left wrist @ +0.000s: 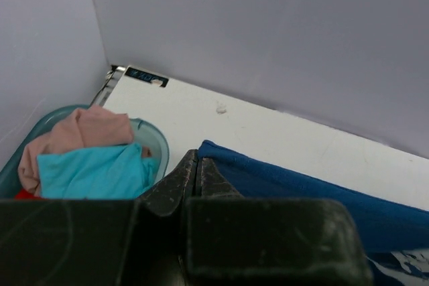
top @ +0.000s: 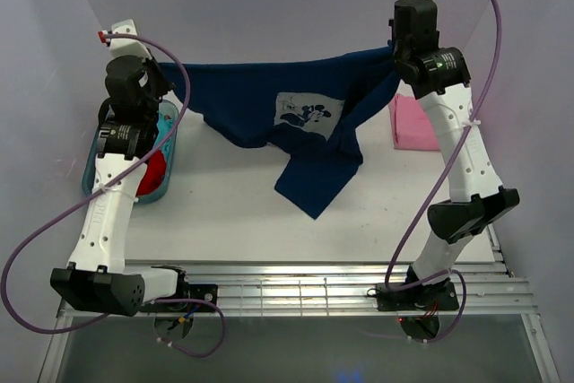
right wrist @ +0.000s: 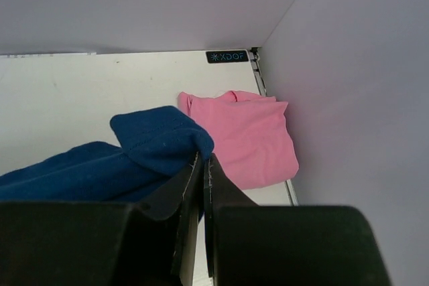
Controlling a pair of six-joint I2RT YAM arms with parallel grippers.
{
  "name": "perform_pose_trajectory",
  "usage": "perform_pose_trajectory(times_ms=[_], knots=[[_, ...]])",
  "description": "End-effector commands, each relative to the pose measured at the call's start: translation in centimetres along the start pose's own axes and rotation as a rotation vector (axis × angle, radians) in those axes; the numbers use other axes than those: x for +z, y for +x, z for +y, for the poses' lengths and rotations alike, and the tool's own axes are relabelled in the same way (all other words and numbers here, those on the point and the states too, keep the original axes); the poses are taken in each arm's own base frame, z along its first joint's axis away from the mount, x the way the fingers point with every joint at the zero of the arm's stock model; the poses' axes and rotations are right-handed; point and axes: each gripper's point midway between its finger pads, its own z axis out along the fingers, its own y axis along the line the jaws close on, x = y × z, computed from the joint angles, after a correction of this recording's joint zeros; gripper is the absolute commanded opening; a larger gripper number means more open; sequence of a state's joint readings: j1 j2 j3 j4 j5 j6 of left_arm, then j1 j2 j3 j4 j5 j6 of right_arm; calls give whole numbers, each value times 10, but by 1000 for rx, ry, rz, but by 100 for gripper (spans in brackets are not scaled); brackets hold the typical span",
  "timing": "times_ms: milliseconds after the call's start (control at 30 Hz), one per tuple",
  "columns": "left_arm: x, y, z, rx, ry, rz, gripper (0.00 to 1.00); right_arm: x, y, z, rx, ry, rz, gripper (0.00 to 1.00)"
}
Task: Fold and stack the t-shirts
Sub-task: Flatten the tshirt out
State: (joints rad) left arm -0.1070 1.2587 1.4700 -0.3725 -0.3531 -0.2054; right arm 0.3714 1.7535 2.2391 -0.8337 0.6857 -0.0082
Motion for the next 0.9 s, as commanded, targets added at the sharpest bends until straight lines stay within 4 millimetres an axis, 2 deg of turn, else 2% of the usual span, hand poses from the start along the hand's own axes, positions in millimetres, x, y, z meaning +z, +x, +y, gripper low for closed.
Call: perform_pose_trajectory(times_ms=[0,33,67,133,167,200,233,300,333,400,467,533,567,667,733,767,833,867], knots=[[-24,-47,-19,23,142,-108,4,-15,-21,-18,-54,-13,-74,8],[-27,-51,-25,34,178,-112,4,-20,-24,-18,-58,-36,-91,8],[-34,-65,-30,35,211,-139,4,-40,-34,-18,-47,-105,-143,8],[-48,-79,-44,50,297,-152,3,-57,-41,-19,-61,-167,-189,8],[-63,-107,-48,42,331,-208,3,-81,-51,-23,-55,-230,-247,8],[-74,-115,-55,48,380,-215,1,-93,-56,-26,-60,-249,-276,9],[-90,-129,-62,48,435,-248,0,-116,-66,-39,-42,-263,-331,9],[-120,-160,-69,47,508,-325,0,-147,-76,-39,-46,-357,-402,8],[-136,-167,-76,49,573,-345,0,-173,-83,-50,-34,-381,-461,8],[-167,-183,-79,44,634,-403,0,-208,-91,-51,-37,-482,-546,8],[-201,-191,-83,34,718,-444,0,-258,-100,-58,-46,-591,-652,8],[-225,-199,-88,17,783,-486,0,-294,-105,-64,-48,-668,-724,8],[-246,-205,-90,-4,834,-510,0,-321,-111,-68,-52,-722,-788,8],[-280,-221,-91,-45,904,-566,0,-373,-115,-80,-34,-809,-924,8],[-305,-232,-86,-70,936,-607,0,-399,-122,-91,-9,-823,-1025,8],[-311,-236,-84,-80,940,-618,0,-407,-124,-93,2,-842,-1046,8],[-324,-243,-77,-110,934,-643,0,-413,-128,-94,7,-851,-1064,8],[-327,-245,-74,-121,927,-652,0,-407,-129,-92,9,-844,-1050,8]])
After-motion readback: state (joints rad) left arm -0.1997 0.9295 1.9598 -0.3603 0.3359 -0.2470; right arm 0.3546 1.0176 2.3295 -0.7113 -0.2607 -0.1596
